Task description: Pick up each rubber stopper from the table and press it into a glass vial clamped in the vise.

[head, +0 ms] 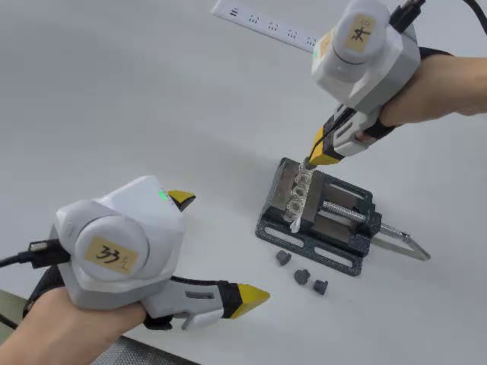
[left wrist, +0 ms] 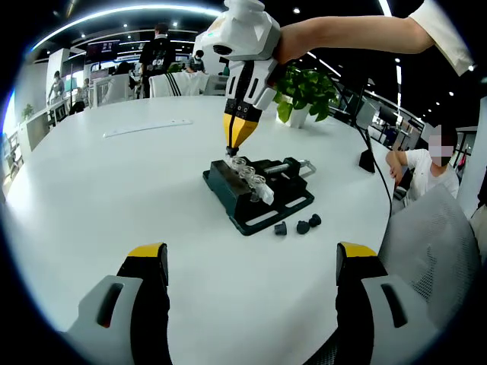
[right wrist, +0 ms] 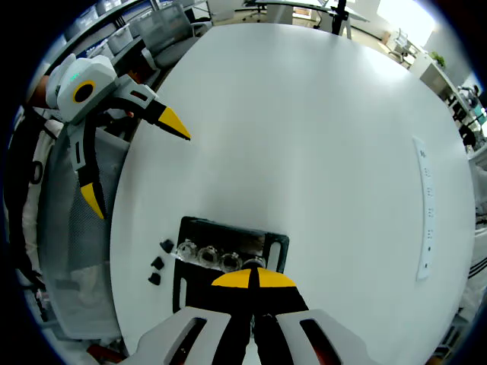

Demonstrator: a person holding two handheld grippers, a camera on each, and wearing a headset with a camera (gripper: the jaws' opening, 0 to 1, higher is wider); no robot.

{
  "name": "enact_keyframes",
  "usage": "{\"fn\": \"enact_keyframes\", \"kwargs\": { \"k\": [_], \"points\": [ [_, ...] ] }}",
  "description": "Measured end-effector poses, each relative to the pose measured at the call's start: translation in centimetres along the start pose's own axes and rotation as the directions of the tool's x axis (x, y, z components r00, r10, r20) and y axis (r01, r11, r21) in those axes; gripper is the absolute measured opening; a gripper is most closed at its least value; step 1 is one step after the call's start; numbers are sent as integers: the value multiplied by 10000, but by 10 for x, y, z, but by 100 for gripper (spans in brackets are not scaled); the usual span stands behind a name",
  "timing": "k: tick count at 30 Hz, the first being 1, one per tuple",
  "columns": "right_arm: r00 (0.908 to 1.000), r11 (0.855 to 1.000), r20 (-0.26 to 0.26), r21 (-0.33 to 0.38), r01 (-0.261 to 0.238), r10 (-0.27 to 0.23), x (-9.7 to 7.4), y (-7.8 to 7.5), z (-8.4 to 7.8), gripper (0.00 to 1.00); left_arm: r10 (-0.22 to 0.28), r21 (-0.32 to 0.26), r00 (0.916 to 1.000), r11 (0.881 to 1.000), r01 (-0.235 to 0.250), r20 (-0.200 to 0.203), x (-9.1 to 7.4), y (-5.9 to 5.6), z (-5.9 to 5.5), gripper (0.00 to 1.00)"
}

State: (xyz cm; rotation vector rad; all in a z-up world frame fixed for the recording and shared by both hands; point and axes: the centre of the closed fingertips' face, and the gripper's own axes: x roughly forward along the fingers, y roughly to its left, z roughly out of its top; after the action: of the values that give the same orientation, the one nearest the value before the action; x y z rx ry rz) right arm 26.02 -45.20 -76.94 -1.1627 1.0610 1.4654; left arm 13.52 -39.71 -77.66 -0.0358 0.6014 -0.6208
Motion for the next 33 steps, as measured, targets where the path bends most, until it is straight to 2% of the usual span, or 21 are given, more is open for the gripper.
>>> {"fn": "enact_keyframes", "kwargs": {
  "k": [4, 6, 8, 11, 12, 15, 18, 20, 24, 27, 33],
  "points": [
    [9994, 9998, -344, -192, -9, 3, 2, -1, 1, 0, 7, -43, 10000, 10000, -7, 67, 0, 0, 1, 90],
    [9984, 9978, -545, -644, 139, -174, 2, -1, 1, 0, 17, -21, 10000, 10000, -17, 62, 0, 0, 1, 90],
    [9985, 9985, -525, -541, 117, -145, 2, -1, 0, 0, 4, -91, 10000, 10000, -4, 99, 0, -1, 2, 90],
    [9997, 9993, -171, -337, 150, -155, 1, -1, 0, 0, 10, -35, 10000, 10000, -10, 81, 0, -1, 2, 90],
    [9995, 9998, 248, 91, 168, -170, 0, 1, 0, 0, 15, -76, 9999, 10000, -14, 111, 0, -1, 2, 90],
    [9965, 9982, 796, 557, 201, -245, -2, 4, -2, 0, 21, -72, 10000, 10000, -21, 89, 0, -1, 1, 90],
    [9957, 9982, 878, 556, 237, -286, 0, 1, -3, 0, 8, -55, 10000, 10000, -8, 44, 0, -2, 0, 90],
    [9963, 9979, 796, 582, 284, -330, 1, -4, -2, 0, 8, -55, 10000, 10000, -8, 70, -1, -2, 1, 90],
    [9991, 9989, 318, 384, 259, -271, 2, -5, 0, 0, 20, -18, 10000, 10000, -19, 37, 0, -1, 1, 90],
    [9998, 9994, 103, 310, 153, -156, 1, 1, 1, 0, 21, -57, 10000, 10000, -20, 71, 1, -1, 2, 90],
    [9992, 9996, -395, 244, 109, -99, 3, -1, 1, 0, -9, -78, 10000, 10000, 10, 61, 3, -1, 0, 90]
  ]
}}
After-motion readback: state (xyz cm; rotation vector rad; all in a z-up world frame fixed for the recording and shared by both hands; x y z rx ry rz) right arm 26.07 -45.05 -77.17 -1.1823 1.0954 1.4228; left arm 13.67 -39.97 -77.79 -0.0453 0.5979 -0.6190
